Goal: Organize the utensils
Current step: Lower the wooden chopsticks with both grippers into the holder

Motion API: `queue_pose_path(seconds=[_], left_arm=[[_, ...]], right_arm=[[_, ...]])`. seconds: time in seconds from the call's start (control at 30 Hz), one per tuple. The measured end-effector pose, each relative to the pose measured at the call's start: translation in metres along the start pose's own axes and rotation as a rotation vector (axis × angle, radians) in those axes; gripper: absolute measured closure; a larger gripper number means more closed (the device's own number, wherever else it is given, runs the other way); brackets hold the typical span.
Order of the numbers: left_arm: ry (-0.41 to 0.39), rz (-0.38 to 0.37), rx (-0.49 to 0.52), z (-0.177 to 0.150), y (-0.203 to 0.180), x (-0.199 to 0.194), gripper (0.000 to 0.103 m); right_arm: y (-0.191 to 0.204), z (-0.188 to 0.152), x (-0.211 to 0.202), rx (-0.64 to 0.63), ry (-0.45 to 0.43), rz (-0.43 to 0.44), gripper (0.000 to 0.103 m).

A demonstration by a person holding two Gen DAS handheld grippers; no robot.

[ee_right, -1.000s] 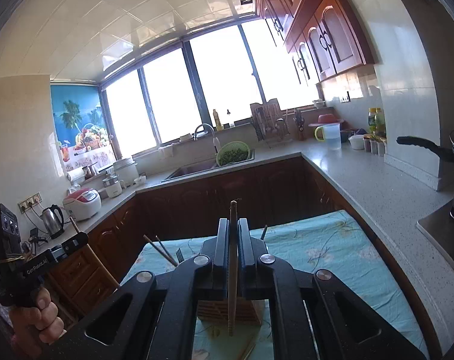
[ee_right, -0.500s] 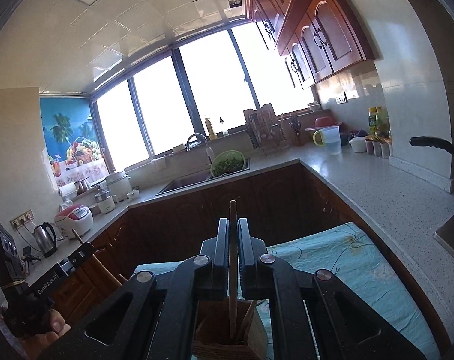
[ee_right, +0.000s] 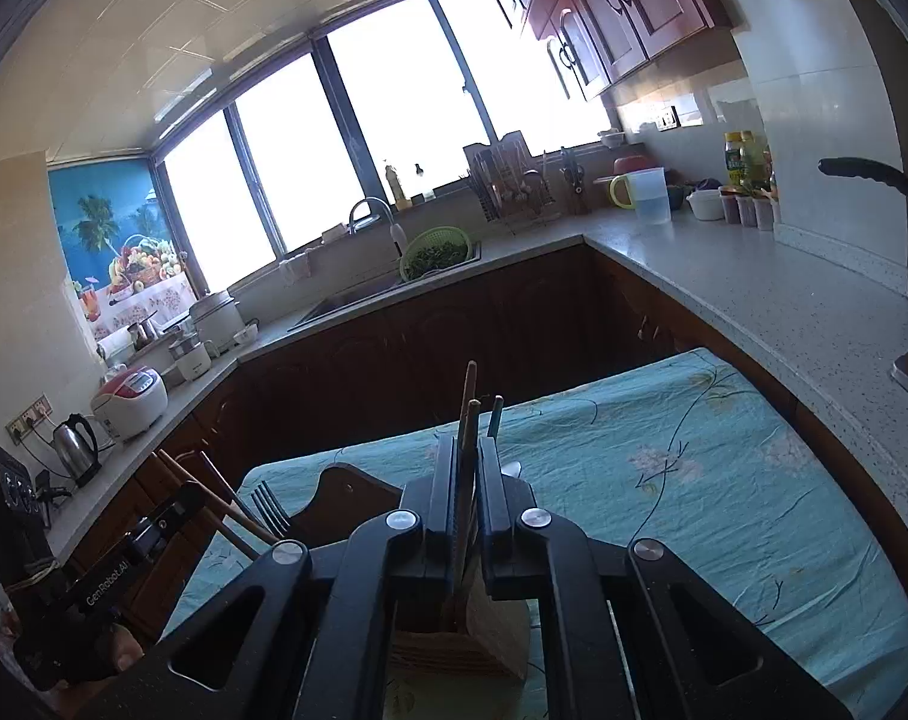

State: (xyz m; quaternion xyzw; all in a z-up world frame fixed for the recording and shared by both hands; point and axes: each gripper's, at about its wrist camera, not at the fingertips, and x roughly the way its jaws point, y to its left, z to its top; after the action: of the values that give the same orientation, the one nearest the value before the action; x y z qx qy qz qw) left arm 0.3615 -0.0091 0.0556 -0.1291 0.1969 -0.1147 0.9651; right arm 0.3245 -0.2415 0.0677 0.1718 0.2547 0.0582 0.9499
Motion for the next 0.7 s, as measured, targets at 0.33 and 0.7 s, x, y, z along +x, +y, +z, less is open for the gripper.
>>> queue_pose_path(seconds=[0.33, 0.7], left_arm=[[0.008, -0.006, -0.001, 0.01, 0.016, -0.007, 0.098], [0.001, -0.015, -0.046, 0.008, 0.021, -0.029, 0.066]], right_arm=[[-0.003, -0.001, 0.004, 0.012, 0.014, -0.006, 0.097], [-0.011, 0.007, -0.012, 0.068, -0.014, 0.042, 0.048]])
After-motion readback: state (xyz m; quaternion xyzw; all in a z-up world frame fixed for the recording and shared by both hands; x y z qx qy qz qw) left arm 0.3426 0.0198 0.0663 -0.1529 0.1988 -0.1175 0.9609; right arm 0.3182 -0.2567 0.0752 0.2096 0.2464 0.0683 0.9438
